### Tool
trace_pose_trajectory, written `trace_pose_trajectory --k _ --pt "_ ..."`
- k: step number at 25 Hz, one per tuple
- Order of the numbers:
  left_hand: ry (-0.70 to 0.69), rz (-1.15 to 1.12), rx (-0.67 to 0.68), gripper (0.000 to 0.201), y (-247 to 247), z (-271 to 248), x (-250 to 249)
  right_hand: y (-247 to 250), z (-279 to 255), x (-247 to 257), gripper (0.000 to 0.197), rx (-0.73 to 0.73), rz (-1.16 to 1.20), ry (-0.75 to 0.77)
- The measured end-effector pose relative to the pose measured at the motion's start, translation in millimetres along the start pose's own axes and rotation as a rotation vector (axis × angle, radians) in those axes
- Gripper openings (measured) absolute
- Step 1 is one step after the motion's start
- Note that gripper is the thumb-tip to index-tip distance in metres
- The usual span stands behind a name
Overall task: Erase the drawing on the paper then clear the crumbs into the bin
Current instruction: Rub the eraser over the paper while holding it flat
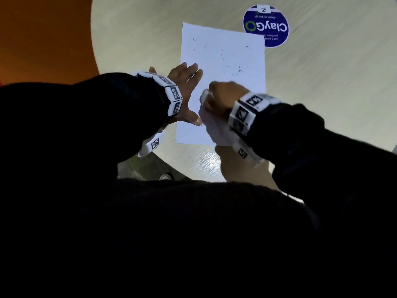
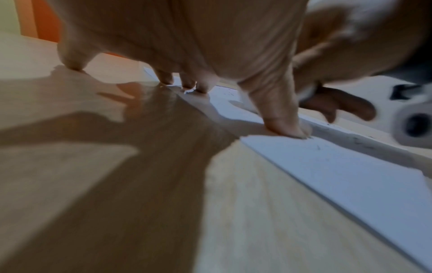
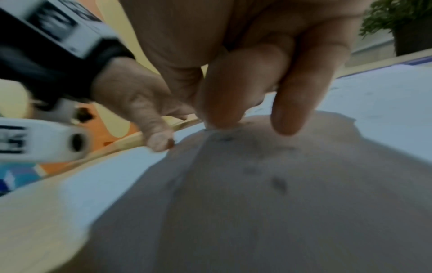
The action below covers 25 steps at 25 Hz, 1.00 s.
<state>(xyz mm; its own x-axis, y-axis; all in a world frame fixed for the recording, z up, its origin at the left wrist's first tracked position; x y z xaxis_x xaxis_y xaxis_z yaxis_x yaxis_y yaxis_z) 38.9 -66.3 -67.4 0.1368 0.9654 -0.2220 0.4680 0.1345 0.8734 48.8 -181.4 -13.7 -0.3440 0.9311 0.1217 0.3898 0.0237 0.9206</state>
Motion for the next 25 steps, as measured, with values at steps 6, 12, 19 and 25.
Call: trace_pose_trajectory --k 6,12,19,25 --pt "0.003 -0.016 -0.001 0.124 6.6 -4.2 -3.3 -9.3 -12.2 -16.1 0.032 0.159 0.163 -0.016" --pt "-0.042 -0.018 0.027 0.097 17.9 -6.6 -22.8 -11.3 -11.6 -41.9 0.029 0.085 0.343 -0.076" --pt "-0.130 -0.034 -0.021 0.053 28.7 -4.8 -68.7 17.2 -39.3 -69.8 0.029 -0.050 -0.074 -0.108" --pt "-0.099 -0.062 -0.071 0.042 33.2 4.6 -68.9 -10.1 -55.7 -61.8 0.027 0.010 -0.178 -0.001"
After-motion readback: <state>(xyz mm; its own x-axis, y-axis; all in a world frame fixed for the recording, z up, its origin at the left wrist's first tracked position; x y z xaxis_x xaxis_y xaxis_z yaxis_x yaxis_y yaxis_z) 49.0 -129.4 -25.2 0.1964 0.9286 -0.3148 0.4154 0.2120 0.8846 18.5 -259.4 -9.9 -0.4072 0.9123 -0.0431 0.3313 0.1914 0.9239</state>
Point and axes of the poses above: each hand's wrist, its own z-axis towards the middle knuckle, its own y-axis out of the back of the hand, x = y × z, the point moved 8 cm from there along z, towards the middle knuckle, and after that the axes turned 4 degrees about -z, right-handed, at the moved point
